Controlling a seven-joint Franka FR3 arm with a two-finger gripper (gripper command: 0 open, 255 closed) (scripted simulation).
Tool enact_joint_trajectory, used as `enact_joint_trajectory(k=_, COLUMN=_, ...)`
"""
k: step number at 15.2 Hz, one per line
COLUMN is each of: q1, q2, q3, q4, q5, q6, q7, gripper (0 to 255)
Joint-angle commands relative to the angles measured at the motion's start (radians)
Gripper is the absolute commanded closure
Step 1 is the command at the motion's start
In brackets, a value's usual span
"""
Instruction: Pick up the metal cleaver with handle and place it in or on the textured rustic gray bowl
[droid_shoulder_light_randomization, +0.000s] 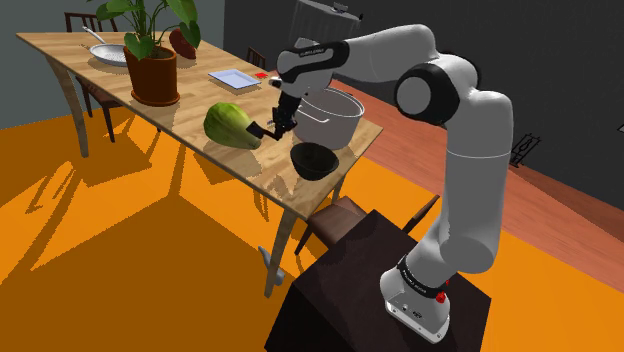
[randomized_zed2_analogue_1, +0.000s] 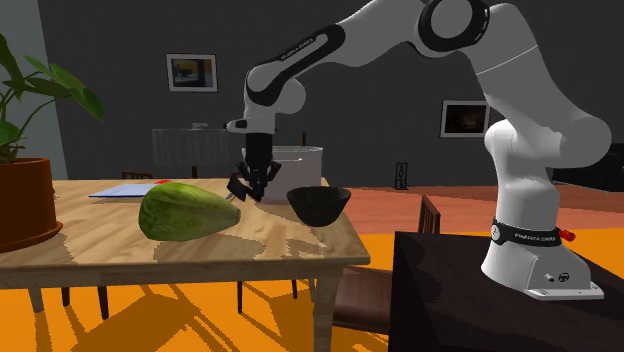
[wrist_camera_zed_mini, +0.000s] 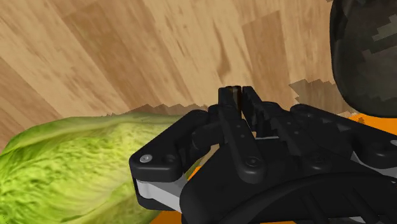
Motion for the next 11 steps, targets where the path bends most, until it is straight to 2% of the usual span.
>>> enact_joint_trajectory(k=1, q1=0.001, q2=-0.009, q3=-0.003, q4=0.013, q5=-0.006, q6=-0.021, q7=0.007, gripper=255)
enact_joint_trajectory(k=11, q1=0.002, q2=-0.054, q3=-0.014, q4=0.081, q5=-0.031, q6=-0.129, q7=0.037, gripper=255)
